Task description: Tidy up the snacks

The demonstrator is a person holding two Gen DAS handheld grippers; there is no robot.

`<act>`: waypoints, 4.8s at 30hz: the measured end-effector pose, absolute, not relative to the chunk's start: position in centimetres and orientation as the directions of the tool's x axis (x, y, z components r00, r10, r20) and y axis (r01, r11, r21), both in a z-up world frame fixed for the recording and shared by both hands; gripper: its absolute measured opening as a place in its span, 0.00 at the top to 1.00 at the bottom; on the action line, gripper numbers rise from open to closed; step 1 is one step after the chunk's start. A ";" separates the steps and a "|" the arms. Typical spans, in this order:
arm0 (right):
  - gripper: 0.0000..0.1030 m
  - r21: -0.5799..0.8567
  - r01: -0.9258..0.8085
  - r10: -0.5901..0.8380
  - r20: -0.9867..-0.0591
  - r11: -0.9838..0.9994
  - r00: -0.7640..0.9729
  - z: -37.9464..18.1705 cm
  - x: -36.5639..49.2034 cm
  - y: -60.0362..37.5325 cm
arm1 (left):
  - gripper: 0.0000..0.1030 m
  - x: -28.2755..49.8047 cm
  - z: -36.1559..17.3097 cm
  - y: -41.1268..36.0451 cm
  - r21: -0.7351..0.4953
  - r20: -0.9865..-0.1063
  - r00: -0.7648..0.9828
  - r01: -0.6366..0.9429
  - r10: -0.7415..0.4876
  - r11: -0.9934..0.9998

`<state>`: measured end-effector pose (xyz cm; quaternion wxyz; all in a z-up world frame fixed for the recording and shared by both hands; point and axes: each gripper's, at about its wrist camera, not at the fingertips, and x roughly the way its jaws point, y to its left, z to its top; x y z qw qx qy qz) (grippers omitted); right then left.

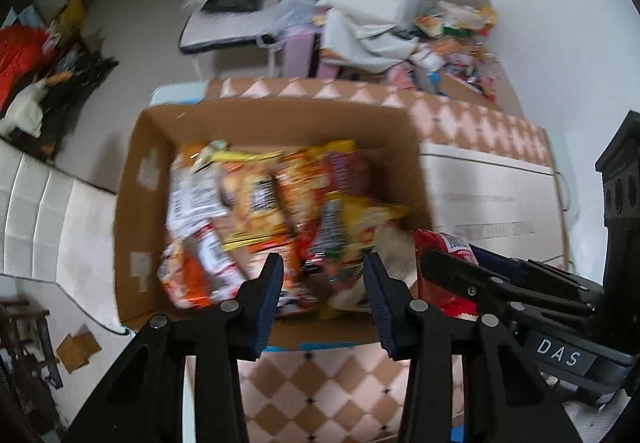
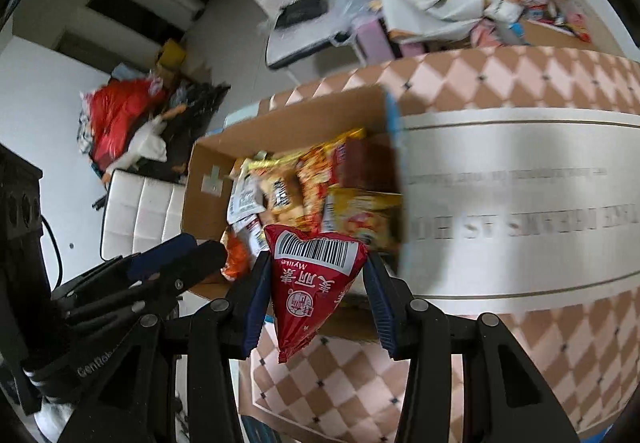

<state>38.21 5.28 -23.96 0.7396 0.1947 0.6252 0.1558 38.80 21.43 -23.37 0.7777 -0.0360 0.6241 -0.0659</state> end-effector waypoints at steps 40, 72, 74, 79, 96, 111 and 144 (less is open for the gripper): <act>0.09 0.163 -0.030 0.165 -0.957 0.986 0.240 -23.1 34.2 10.5 | 0.15 33.3 -21.4 27.8 -0.035 -0.947 0.317 0.025 -0.041 0.999; 0.08 0.064 -0.078 0.100 -0.717 0.995 0.690 0.6 4.9 1.6 | 0.15 9.3 -4.4 20.5 -0.047 -0.738 0.672 0.038 -0.060 0.998; 0.05 0.062 -0.078 0.099 -0.709 0.995 0.699 1.3 3.7 1.3 | 0.15 8.6 -4.1 20.3 -0.037 -0.732 0.679 0.037 -0.052 0.999; 0.03 0.083 -0.064 0.104 -0.709 0.995 0.698 1.7 1.9 0.2 | 0.14 7.1 -3.4 20.2 -0.028 -0.719 0.694 0.026 -0.038 0.999; 0.01 0.051 -0.039 0.063 -0.686 0.998 0.725 1.5 3.5 0.9 | 0.01 7.8 -3.7 20.6 -0.004 -0.704 0.710 0.011 -0.011 1.000; 0.01 0.047 -0.027 0.052 -0.690 0.999 0.722 0.7 6.2 1.5 | 0.01 9.0 -4.4 21.0 -0.003 -0.713 0.701 0.005 -0.006 1.000; 0.01 0.044 -0.036 0.056 -0.691 0.998 0.721 0.1 7.1 2.0 | 0.01 9.8 -4.6 21.5 0.000 -0.715 0.699 0.008 -0.006 1.000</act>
